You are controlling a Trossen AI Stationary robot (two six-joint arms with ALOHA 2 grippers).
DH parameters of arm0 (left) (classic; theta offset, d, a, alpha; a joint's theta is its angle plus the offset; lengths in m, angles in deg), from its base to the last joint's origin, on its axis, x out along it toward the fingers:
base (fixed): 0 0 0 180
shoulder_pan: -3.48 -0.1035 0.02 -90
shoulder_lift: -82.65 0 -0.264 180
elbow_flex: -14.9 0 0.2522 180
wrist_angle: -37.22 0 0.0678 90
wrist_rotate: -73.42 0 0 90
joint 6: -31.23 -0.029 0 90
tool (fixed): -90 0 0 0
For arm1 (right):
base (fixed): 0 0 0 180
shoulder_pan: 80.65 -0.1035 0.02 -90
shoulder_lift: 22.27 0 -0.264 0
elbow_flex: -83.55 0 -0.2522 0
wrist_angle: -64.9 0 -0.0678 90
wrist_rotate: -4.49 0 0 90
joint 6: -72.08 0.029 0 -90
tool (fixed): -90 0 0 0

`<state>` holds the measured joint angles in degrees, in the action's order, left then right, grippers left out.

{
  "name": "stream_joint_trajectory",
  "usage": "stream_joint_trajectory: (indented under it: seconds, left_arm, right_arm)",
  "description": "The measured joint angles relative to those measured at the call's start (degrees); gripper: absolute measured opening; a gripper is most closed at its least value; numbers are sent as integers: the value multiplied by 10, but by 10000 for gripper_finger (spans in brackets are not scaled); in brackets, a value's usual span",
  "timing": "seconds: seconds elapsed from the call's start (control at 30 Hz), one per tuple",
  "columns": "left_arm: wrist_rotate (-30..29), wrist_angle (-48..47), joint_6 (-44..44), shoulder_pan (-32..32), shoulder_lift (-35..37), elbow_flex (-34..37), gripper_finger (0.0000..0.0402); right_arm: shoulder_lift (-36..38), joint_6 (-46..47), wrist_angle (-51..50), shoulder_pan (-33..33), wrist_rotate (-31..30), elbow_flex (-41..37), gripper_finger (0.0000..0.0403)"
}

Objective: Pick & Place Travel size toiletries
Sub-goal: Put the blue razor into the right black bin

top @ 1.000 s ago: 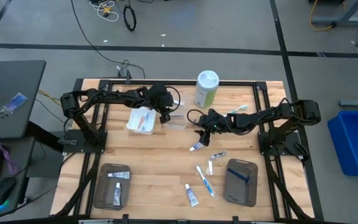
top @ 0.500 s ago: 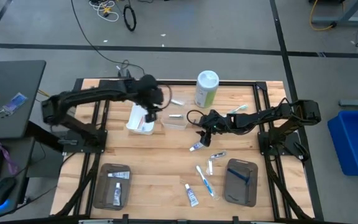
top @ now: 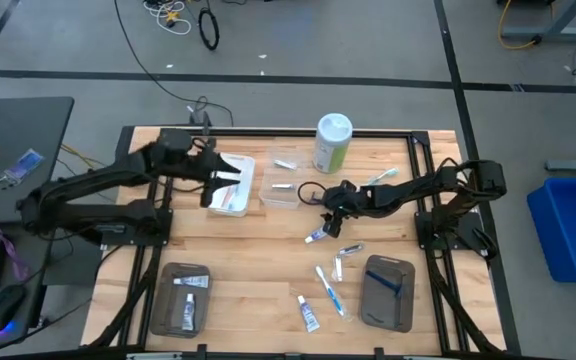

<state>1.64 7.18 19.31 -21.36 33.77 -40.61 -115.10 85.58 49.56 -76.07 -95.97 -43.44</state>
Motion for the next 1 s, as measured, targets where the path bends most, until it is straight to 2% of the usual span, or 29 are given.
stream_joint_trajectory:
  seconds: [0.2, 0.33, 0.47, 0.63, 0.83, 1.0]
  left_arm:
    - [-12, 176, 53, 1, 25, 108, 142]
    - [-15, 183, 53, 1, 23, 123, 142]
    - [-19, 179, 56, 1, 20, 123, 142]
    - [-23, 180, 50, 1, 21, 123, 142]
    - [-23, 179, 55, 1, 21, 123, 142]
    - [-23, 179, 42, 0, 20, 123, 142]
  right_arm:
    - [-26, 19, 6, 3, -42, 0, 216]
    - [-25, 31, 15, 7, -18, 0, 216]
    - [-8, -10, 19, 7, -6, 19, 210]
    - [14, -117, 14, 30, -61, 27, 215]
    - [10, -142, -49, 103, 43, 26, 240]
    - [8, -231, -42, 131, 112, 26, 256]
